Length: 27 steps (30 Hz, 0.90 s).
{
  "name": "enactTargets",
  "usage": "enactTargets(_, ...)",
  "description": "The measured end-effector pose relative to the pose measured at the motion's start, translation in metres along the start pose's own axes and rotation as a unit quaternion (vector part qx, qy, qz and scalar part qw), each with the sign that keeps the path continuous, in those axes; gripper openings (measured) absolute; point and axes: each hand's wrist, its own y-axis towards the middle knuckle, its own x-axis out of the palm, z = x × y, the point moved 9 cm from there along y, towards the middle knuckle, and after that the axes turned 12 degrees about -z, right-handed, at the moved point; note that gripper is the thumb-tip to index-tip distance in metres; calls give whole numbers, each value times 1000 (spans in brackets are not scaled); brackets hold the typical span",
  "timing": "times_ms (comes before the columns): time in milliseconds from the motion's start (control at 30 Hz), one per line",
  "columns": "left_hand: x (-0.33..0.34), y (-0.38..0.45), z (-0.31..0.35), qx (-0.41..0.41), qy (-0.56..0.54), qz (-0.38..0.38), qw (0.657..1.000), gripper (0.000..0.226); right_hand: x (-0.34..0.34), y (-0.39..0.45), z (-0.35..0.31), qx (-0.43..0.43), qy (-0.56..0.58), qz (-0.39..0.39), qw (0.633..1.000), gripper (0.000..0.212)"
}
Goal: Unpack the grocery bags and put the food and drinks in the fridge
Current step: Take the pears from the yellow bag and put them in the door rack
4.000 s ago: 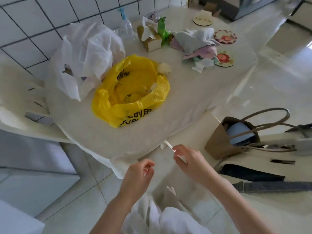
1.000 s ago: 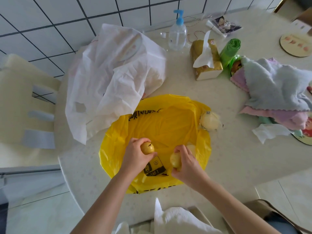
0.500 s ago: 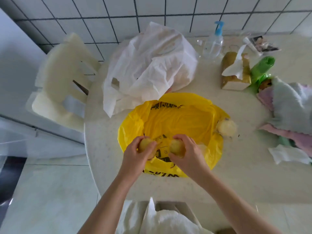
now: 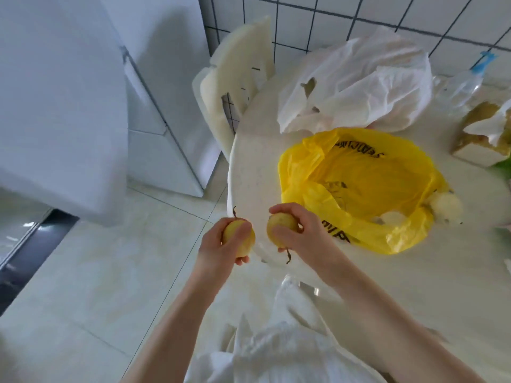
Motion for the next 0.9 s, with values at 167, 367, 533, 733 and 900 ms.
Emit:
enactTargets(167,-71,-79,-52,-11,-4,26,1000,10,108,-32,6,3,-4,-63,998,24)
enactTargets(367,-159,-163,-119,-41,-59,95,993,15,221,-59,18,5,-13,-123,992,24)
enactTargets(533,-217,-214,-158,-51,-109,156,980,15,294,-66,25,26,-67,-172,982,26)
enactTargets(733,-272,-231,-187,-66,-166,203,963,17,363,-48,19,33,-104,-223,969,27)
enactTargets(900,-315,-211,-183,-64,-193,209,957,20,391,-13,1,29,-135,-203,969,31)
